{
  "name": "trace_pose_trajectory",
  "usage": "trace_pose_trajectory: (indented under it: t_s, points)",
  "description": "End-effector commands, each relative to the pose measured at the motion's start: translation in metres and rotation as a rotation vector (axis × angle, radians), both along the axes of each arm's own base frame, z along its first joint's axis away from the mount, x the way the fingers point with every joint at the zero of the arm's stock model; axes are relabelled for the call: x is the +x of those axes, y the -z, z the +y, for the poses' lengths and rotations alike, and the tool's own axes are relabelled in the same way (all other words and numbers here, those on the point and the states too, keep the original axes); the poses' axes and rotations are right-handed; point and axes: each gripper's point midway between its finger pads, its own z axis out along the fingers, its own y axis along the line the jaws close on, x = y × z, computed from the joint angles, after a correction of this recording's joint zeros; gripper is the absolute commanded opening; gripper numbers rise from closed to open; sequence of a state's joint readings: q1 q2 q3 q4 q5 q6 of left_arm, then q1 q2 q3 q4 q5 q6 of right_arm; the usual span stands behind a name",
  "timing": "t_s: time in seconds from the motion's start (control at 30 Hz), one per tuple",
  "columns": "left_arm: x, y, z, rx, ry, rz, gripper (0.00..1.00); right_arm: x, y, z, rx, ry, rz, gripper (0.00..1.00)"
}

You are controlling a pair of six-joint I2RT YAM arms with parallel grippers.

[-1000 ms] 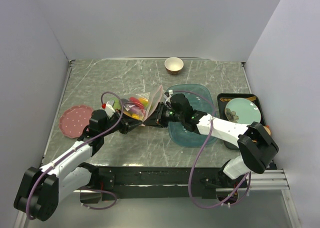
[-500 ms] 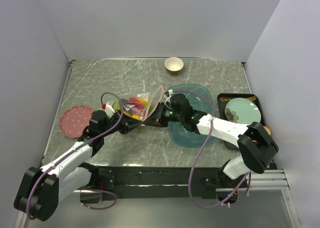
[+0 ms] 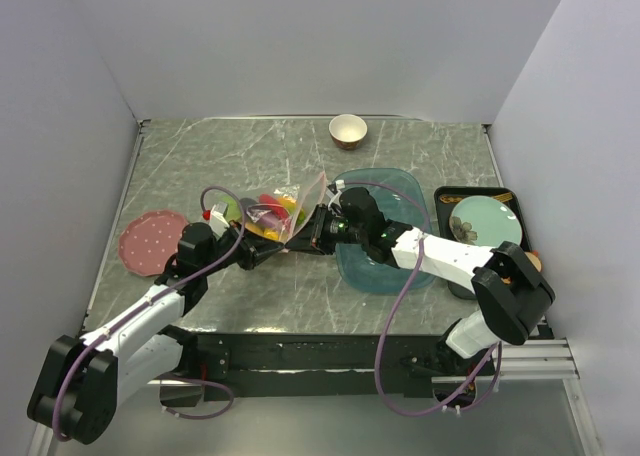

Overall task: Place the food in the zip-top bag and seal the zipper
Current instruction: Zip the zipper food storage bag at the center of the board.

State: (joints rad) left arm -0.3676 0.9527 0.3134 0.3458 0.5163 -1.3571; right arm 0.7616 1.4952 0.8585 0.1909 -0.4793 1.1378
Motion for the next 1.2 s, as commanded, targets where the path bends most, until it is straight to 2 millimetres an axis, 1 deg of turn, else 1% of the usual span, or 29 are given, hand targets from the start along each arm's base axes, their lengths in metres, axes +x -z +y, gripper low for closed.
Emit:
trace_pose_trajectory:
  t_s: [0.0, 0.3, 0.63, 0.83, 1.17]
  points:
    - [-0.003, -0.018, -0.003, -0.029, 0.027, -0.075, 0.01, 0.012, -0.015, 0.005, 0.05, 0.025, -0.042, 0.1]
    - [-0.006, -0.015, -0.002, -0.017, 0.039, -0.079, 0.01, 0.025, -0.018, -0.005, 0.057, 0.089, -0.055, 0.1]
    - [-0.007, -0.013, -0.001, -0.004, 0.035, -0.077, 0.01, 0.035, -0.019, -0.012, 0.047, 0.135, -0.073, 0.1]
    - [-0.008, -0.011, -0.001, -0.004, 0.041, -0.072, 0.01, 0.036, -0.02, -0.011, 0.05, 0.133, -0.076, 0.1]
    - [-0.01, -0.007, -0.001, 0.006, 0.047, -0.058, 0.01, 0.045, -0.022, -0.016, 0.045, 0.156, -0.087, 0.1]
